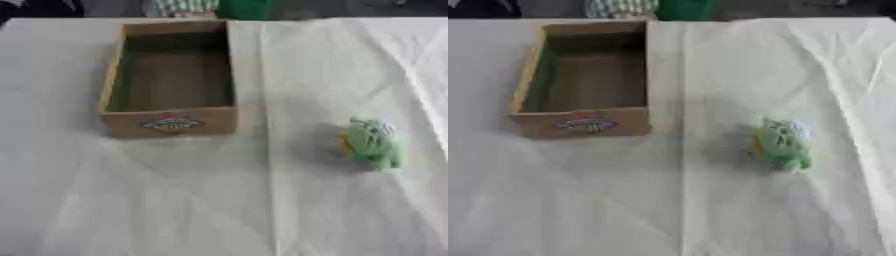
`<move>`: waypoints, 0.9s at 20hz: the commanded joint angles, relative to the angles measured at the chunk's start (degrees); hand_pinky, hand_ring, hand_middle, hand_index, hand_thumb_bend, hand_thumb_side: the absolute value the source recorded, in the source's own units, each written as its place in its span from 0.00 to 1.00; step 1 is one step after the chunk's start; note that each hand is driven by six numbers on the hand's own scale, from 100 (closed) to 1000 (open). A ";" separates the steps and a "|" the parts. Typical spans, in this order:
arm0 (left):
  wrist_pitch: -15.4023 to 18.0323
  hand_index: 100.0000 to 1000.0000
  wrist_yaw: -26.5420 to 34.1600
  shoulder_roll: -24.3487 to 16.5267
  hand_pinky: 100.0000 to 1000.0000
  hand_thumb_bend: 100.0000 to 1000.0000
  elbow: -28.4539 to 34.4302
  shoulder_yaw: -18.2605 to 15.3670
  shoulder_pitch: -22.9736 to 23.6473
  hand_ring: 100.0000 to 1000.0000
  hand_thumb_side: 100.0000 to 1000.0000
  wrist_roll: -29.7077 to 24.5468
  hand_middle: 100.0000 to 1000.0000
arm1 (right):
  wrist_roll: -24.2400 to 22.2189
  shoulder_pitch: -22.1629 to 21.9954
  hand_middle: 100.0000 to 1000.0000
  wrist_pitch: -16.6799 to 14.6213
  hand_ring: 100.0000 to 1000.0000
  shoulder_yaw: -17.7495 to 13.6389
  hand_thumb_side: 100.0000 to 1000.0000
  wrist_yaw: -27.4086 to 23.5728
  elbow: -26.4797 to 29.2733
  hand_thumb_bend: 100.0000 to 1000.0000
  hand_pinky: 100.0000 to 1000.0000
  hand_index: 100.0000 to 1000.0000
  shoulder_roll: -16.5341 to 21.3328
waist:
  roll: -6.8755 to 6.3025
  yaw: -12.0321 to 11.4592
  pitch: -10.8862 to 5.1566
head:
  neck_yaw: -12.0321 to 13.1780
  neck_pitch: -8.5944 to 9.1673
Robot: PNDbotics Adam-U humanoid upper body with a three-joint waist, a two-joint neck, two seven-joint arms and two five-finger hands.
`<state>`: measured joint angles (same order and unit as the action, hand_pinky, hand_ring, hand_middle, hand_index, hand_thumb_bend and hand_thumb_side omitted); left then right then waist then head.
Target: Pick up objects on the table and place them in the box.
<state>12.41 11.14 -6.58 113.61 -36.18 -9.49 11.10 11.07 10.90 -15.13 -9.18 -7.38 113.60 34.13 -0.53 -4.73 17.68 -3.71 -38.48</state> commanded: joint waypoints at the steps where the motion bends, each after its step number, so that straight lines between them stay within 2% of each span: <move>1: -0.02 0.68 0.17 -1.62 0.73 0.00 0.98 -0.38 -0.12 0.45 0.56 0.23 0.46 | -0.77 -0.33 0.70 0.32 0.75 0.04 0.79 1.15 1.00 0.00 0.89 0.87 2.66 | 0.10 -0.14 -1.07 | -0.39 -0.08; 5: -0.03 0.68 0.12 -1.71 0.73 0.00 0.98 -0.37 0.00 0.45 0.55 0.21 0.46 | -2.43 -1.68 0.72 1.22 0.76 1.38 0.84 3.58 1.00 0.00 0.89 0.87 5.67 | 0.16 -0.28 -1.14 | -0.80 -0.54; 8: -0.09 0.68 0.05 -2.05 0.73 0.00 0.98 -0.37 0.11 0.45 0.55 0.19 0.46 | -4.52 -4.07 0.73 1.53 0.77 3.09 0.85 6.04 1.00 0.00 0.89 0.87 9.53 | 0.53 -0.14 -1.27 | -0.83 -0.71; 13: -0.30 0.68 -0.19 -2.74 0.73 0.00 0.98 -0.26 0.11 0.45 0.55 0.21 0.46 | -7.27 -5.93 0.75 0.86 0.77 4.15 0.85 10.46 1.00 0.01 0.87 0.89 16.70 | 1.20 0.52 -1.61 | -0.64 -0.74; 18: -0.44 0.68 -0.54 -3.30 0.73 0.00 0.98 -0.21 0.20 0.45 0.55 0.33 0.46 | -10.80 -6.78 0.77 -0.33 0.78 4.57 0.84 14.69 1.00 0.19 0.86 0.89 23.57 | 1.75 1.23 -1.91 | -0.13 -1.01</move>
<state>12.07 10.93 -8.15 113.61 -36.17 -9.15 11.37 1.13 3.97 -15.13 -4.23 6.01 113.70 54.01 1.23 -3.50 16.87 -4.06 -39.23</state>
